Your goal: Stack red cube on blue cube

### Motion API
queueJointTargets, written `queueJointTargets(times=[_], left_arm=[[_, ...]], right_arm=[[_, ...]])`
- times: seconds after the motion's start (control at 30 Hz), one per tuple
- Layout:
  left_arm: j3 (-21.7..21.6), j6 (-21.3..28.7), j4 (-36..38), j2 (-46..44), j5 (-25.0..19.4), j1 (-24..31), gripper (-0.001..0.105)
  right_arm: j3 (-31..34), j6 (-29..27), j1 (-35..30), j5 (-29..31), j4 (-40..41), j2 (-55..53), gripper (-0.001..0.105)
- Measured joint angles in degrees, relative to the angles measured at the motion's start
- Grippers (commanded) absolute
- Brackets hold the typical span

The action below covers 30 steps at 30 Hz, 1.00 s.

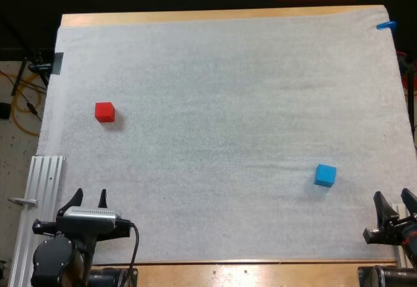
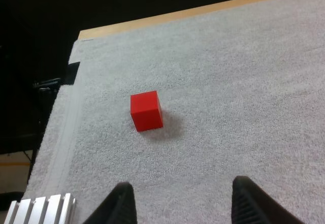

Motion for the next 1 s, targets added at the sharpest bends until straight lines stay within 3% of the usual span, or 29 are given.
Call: queueJointTargets(times=[0.43,0.57,0.77,1.0], left_arm=[[-0.5,0.0,0.2,0.0,-0.6,0.0,0.043],[-5.0,0.0,0.4,0.0,-4.9,0.0,0.043],[-13.1,0.2,0.3,5.7,-5.9,0.0,0.043],[-17.6,0.2,1.0,13.3,-9.0,0.0,0.043]], right_arm=[[-0.6,0.0,0.0,-3.5,-0.4,0.4,0.051],[-4.5,0.0,0.0,-6.2,-1.2,5.1,0.051],[-11.4,0.0,0.3,-13.2,-3.3,14.6,0.046],[-19.6,-3.9,6.3,-15.5,-3.9,26.2,0.045]])
